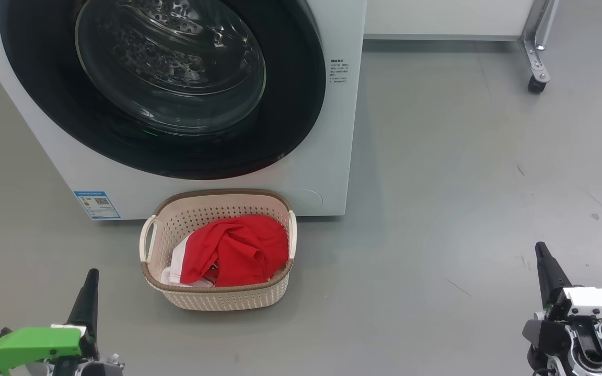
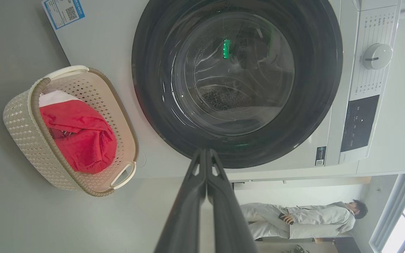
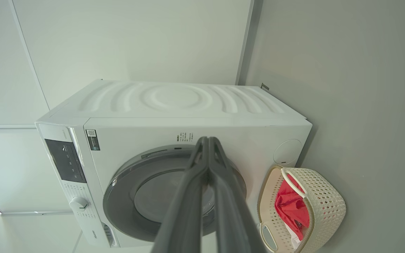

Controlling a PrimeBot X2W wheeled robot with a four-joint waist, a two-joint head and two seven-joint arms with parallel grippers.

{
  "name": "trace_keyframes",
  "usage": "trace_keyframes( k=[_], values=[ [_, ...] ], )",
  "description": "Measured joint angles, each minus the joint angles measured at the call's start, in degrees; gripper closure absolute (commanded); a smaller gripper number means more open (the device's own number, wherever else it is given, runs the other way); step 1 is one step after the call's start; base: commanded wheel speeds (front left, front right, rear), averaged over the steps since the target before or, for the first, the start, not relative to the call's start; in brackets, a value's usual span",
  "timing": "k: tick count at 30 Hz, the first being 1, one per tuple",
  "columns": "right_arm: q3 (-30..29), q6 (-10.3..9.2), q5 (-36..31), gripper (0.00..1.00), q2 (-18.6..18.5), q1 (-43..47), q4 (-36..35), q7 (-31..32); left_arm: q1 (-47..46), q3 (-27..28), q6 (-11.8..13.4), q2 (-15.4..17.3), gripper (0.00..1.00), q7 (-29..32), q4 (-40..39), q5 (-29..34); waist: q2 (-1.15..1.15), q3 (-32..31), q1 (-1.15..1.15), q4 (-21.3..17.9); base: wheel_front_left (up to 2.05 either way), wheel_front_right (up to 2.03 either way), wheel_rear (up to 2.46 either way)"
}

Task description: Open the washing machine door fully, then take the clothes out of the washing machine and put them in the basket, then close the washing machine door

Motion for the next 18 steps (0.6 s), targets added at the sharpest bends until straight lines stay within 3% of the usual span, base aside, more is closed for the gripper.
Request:
trace_keyframes(
  k=[18],
  values=[
    [-0.15,0.02,0.00,1.00,0.01,-0.52,0.26,0.00,-0.03,0.05,0.00,-0.03,1.00,0.01,0.21,0.00,0.00,-0.01,0.00,0.00,0.00,0.00,0.00]
  ],
)
